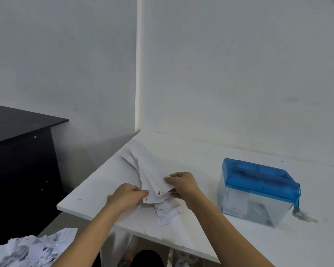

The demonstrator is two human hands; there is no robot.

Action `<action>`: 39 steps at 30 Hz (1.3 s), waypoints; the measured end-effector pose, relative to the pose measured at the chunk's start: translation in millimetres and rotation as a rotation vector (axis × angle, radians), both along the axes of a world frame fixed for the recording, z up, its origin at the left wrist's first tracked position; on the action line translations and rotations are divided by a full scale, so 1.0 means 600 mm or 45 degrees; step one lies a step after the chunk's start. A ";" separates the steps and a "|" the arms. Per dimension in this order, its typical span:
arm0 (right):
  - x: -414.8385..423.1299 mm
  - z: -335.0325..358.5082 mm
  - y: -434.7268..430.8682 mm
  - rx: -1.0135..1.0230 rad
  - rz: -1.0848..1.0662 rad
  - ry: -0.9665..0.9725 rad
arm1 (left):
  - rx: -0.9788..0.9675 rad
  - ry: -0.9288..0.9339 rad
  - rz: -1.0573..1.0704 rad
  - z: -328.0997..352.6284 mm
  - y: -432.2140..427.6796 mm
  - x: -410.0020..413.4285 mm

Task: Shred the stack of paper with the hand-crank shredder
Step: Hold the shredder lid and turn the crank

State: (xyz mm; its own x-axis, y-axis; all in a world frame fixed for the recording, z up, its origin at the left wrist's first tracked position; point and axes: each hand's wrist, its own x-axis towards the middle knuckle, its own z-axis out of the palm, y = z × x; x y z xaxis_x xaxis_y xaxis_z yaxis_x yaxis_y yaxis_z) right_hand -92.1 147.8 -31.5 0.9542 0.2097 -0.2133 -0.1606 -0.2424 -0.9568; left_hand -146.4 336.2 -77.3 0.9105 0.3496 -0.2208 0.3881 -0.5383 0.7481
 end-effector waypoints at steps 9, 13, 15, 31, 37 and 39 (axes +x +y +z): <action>-0.010 0.034 -0.027 0.385 0.112 0.052 | -0.237 -0.398 0.080 0.058 -0.028 -0.012; -0.024 0.044 -0.027 0.389 0.105 -0.055 | -0.441 -0.343 -0.195 0.106 -0.090 -0.023; -0.031 0.044 -0.026 0.358 0.056 -0.121 | -0.380 -0.387 -0.287 0.117 -0.117 -0.021; -0.052 0.187 -0.246 0.059 -0.175 -0.602 | -0.224 -0.672 -0.632 0.233 -0.305 0.055; -0.001 0.227 -0.339 -0.170 -0.262 -0.813 | -0.171 -0.688 -0.571 0.285 -0.363 0.110; 0.018 0.208 -0.357 -0.306 -0.284 -0.794 | -0.074 -0.625 -0.605 0.273 -0.377 0.123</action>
State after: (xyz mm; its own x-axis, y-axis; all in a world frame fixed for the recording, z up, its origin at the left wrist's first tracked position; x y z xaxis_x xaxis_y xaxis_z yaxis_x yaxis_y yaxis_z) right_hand -81.3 -66.6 93.5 0.9283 0.0104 0.3718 0.3301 -0.4835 -0.8107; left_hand -72.3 110.1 86.8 0.9616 -0.1122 0.2503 -0.2715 -0.5200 0.8099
